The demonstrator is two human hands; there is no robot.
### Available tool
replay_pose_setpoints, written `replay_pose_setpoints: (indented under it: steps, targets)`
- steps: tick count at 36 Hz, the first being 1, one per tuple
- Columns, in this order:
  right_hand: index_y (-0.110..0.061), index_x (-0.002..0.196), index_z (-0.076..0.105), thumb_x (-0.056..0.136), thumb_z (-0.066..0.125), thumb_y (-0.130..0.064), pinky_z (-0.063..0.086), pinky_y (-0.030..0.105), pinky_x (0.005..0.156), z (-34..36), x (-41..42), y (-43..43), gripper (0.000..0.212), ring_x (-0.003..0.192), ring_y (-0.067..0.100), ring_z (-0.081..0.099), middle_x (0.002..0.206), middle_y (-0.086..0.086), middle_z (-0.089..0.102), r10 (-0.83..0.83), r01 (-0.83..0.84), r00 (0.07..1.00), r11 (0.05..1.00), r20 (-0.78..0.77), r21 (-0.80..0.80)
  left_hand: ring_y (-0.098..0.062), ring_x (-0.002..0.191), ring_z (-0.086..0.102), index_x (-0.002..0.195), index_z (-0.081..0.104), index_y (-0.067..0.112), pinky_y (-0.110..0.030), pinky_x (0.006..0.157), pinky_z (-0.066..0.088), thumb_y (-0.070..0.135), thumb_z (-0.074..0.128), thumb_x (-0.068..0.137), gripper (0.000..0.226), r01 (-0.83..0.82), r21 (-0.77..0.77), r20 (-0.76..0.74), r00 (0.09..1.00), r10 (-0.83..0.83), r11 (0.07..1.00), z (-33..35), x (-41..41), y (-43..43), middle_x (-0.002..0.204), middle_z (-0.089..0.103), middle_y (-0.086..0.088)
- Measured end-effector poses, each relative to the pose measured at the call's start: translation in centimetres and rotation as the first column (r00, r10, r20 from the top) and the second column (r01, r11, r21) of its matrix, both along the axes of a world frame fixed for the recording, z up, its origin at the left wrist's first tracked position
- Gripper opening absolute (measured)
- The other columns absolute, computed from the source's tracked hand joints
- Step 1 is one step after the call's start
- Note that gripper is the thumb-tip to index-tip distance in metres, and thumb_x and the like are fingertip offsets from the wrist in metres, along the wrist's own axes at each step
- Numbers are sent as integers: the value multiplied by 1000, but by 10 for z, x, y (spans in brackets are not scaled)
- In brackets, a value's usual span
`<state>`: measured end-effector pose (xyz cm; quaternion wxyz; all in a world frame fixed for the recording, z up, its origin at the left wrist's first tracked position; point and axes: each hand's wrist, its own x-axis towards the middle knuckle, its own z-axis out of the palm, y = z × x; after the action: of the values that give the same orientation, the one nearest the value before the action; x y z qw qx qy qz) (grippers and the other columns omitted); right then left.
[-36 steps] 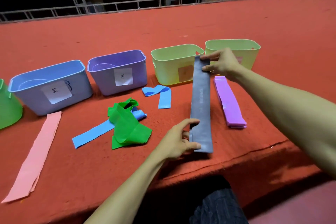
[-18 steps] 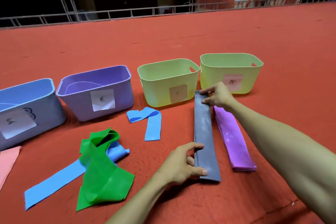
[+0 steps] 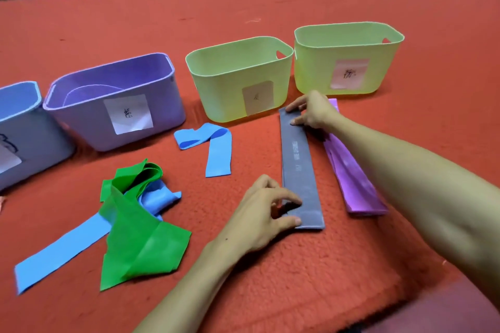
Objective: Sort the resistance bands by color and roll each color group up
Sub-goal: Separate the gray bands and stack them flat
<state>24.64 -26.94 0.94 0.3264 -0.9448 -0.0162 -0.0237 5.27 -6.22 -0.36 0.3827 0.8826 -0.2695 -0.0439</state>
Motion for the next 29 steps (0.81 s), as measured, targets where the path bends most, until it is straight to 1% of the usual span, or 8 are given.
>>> replay_pose_setpoints:
  steps: [3, 5, 8, 11, 16, 18, 22, 29]
  targets:
    - [-16, 107, 73, 71, 83, -10, 41, 21, 79, 0, -1, 2, 37, 103, 22, 61, 86, 4, 64, 0, -1, 1000, 1000, -7, -13, 4, 81, 52, 99, 76, 22, -7, 74, 36, 26, 78, 79, 20, 59, -43, 18, 998, -59, 997, -3, -5, 3, 90, 52, 12]
    - [-17, 107, 73, 71, 83, -11, 44, 23, 83, 0, -2, 3, 38, 104, 23, 61, 96, 6, 70, -9, 9, 1000, 1000, -4, -19, -2, 84, 55, 101, 76, 20, -10, 76, 39, 27, 80, 76, 26, 83, -38, 9, 997, -83, 996, -4, -7, 5, 93, 56, 7]
    - [-16, 108, 73, 72, 82, -10, 41, 20, 82, -1, -4, 5, 37, 106, 21, 61, 106, 7, 71, -20, 20, 1000, 1000, -4, -11, -2, 87, 53, 105, 75, 19, -7, 80, 37, 26, 84, 71, 35, 85, 2, 54, 995, -84, 996, -6, -8, 7, 95, 55, 7]
    - [-15, 110, 72, 74, 81, -9, 39, 18, 83, -2, -7, 5, 37, 106, 19, 60, 109, 6, 70, -31, 31, 1000, 999, -5, 9, -2, 83, 52, 103, 75, 19, -6, 78, 36, 21, 84, 71, 33, 61, -10, 80, 995, -60, 998, -9, -11, 5, 94, 55, 6]
    - [-17, 109, 72, 74, 81, -11, 39, 18, 84, -5, -6, 6, 36, 107, 19, 60, 110, 6, 69, -47, 47, 999, 999, -6, 18, 3, 77, 51, 97, 76, 18, -5, 72, 36, 17, 76, 80, 18, 26, -47, 76, 997, -23, 999, -10, -14, 1, 90, 56, 7]
    - [-18, 109, 73, 74, 81, -11, 39, 18, 83, -6, -6, 6, 36, 106, 19, 60, 109, 7, 69, -47, 47, 999, 999, -6, 19, 0, 77, 52, 97, 76, 17, -8, 72, 38, 17, 75, 82, 15, 19, -55, 56, 998, -16, 998, -10, -13, 2, 89, 58, 5]
    - [-17, 108, 73, 75, 80, -10, 40, 18, 84, -7, -6, 5, 35, 107, 19, 60, 109, 7, 69, -39, 39, 999, 999, 5, 27, -6, 80, 56, 95, 76, 17, -24, 77, 47, 16, 69, 85, 12, 0, -121, 1, 1000, 0, 993, -9, -10, 5, 86, 60, 7]
    - [-17, 109, 72, 75, 79, -10, 40, 19, 83, -10, -6, 4, 35, 105, 19, 60, 108, 5, 69, -35, 34, 999, 999, 21, 39, -7, 74, 60, 95, 75, 18, -27, 75, 52, 27, 61, 84, 19, -52, -214, 8, 998, 55, 975, -4, -9, 9, 86, 59, 7]
